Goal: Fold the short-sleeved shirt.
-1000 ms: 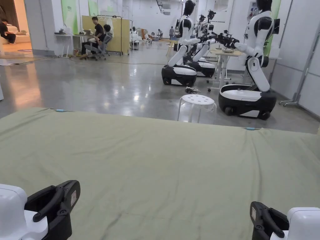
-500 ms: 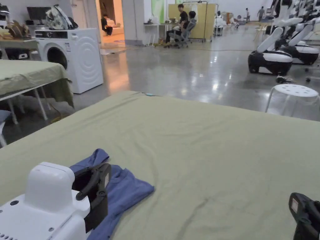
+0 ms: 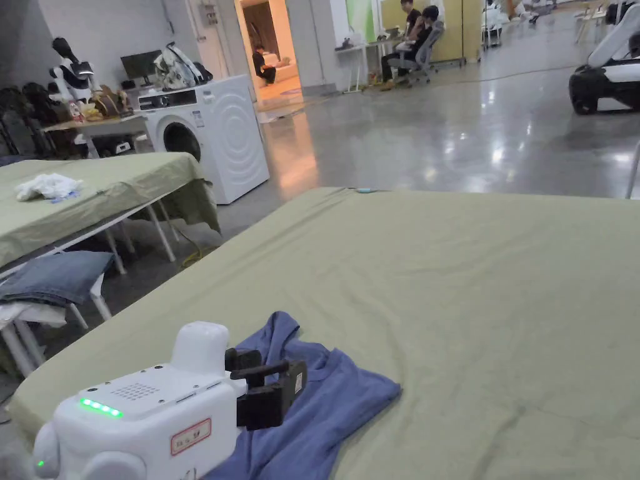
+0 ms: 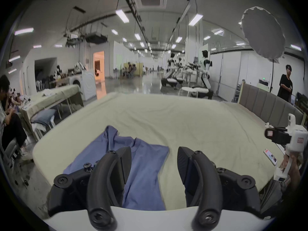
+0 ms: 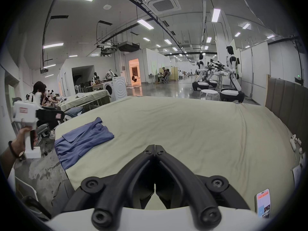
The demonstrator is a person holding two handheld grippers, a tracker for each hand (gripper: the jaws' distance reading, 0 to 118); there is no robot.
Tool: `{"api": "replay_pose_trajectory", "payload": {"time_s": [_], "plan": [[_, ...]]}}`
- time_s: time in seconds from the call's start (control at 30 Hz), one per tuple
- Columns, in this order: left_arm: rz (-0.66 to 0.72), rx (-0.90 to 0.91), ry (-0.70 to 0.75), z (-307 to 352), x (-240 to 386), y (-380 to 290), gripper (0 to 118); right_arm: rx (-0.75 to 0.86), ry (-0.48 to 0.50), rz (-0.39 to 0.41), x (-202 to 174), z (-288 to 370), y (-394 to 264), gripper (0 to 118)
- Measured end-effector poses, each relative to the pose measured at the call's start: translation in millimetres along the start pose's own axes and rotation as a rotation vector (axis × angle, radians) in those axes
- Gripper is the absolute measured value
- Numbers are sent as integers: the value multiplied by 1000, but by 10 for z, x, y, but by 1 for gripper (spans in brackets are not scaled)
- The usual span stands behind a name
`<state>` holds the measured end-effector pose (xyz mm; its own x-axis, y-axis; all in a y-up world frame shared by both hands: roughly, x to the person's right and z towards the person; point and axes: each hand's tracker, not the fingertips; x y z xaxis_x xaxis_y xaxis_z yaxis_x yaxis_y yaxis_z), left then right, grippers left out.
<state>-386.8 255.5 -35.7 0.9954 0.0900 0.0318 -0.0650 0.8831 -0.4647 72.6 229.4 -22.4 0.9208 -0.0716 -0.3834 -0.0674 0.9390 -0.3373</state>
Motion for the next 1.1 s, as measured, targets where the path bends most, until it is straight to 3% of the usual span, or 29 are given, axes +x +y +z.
{"api": "replay_pose_trajectory", "payload": {"time_s": [0.1, 0.3, 0.57, 0.63, 0.67, 0.7, 0.83, 0.93, 1.0, 1.07, 1.1], "plan": [[75, -138, -42, -608, -287, -51, 59, -45, -22, -10, 52, -48, -50, 0], [130, -345, 76, -1567, -758, -350, 59, -120, -61, -15, 122, -88, -130, 0], [103, -431, 141, -1843, -751, -503, 59, -181, -85, -47, 219, -161, -254, 0], [83, -427, 145, -1862, -715, -528, 48, -194, -74, -73, 228, -163, -283, 0], [70, -436, 154, -1867, -716, -516, 31, -199, -68, -90, 233, -152, -292, 0], [92, -434, 141, -1881, -716, -498, 8, -199, -63, -100, 238, -136, -297, 0], [246, -442, 133, -1899, -847, -414, 5, -196, -74, -101, 273, -18, -289, 0], [568, -201, -2, -1593, -991, -115, 5, -188, -87, -106, 397, 113, -298, 0], [508, -155, 57, -1497, -920, 215, 5, -185, -106, -119, 470, 174, -314, 0], [413, -128, 38, -1394, -813, 544, 5, -174, -115, -146, 536, 243, -328, 0], [429, -101, 5, -1333, -788, 681, 5, -166, -122, -160, 557, 276, -334, 0]]}}
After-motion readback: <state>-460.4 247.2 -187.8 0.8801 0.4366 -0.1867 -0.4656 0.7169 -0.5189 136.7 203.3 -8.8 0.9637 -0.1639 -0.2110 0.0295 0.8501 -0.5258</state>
